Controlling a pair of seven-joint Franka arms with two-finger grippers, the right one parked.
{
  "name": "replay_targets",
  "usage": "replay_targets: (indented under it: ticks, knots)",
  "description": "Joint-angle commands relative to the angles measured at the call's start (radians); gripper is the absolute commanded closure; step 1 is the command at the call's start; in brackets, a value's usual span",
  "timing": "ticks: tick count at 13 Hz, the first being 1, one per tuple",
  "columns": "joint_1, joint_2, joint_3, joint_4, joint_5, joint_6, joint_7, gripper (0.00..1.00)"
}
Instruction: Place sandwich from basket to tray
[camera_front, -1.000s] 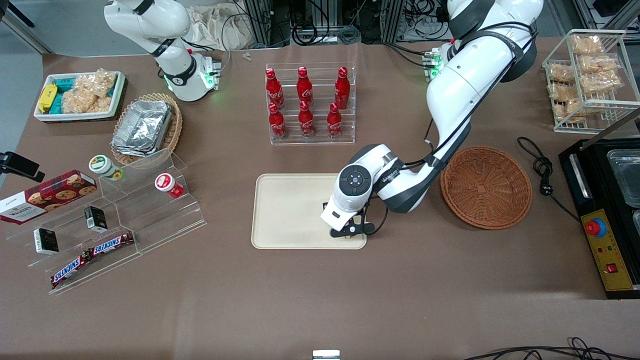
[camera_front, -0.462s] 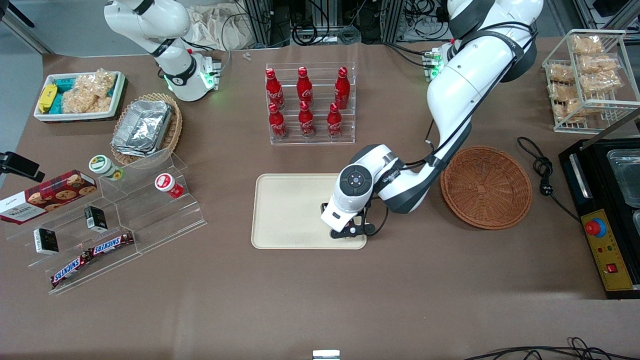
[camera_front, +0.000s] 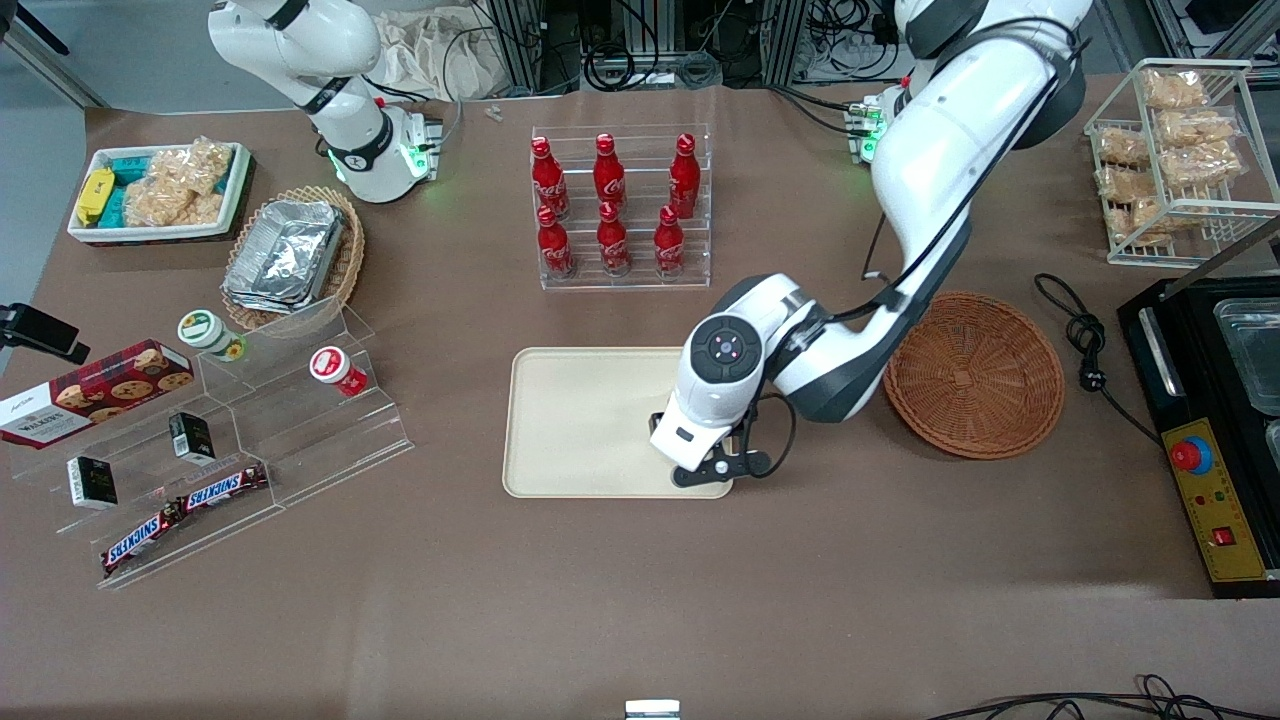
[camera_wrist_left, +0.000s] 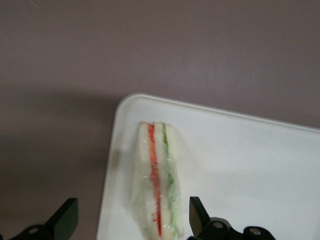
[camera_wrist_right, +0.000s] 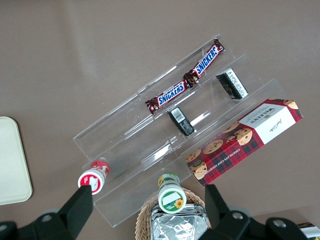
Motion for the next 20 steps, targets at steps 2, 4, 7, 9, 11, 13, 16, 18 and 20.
replay_targets:
  ticks: [2, 4, 7, 9, 11, 13, 16, 18, 20]
  knots:
    - [0.151, -0.216, -0.019, -0.058, -0.020, -0.176, 0.036, 0.00]
    - [0.194, -0.332, 0.043, -0.093, -0.138, -0.279, 0.289, 0.00]
    - [0.168, -0.577, 0.339, -0.252, -0.377, -0.296, 0.642, 0.01]
    - [0.167, -0.711, 0.474, -0.391, -0.440, -0.287, 0.864, 0.01]
    - [0.177, -0.809, 0.551, -0.506, -0.438, -0.289, 1.032, 0.02]
    - [0.197, -0.843, 0.618, -0.540, -0.427, -0.299, 1.196, 0.02]
    - [0.199, -0.818, 0.642, -0.487, -0.416, -0.313, 1.241, 0.01]
    - [0.193, -0.784, 0.623, -0.440, -0.385, -0.315, 1.243, 0.01]
    - [0.193, -0.764, 0.587, -0.402, -0.393, -0.330, 1.232, 0.01]
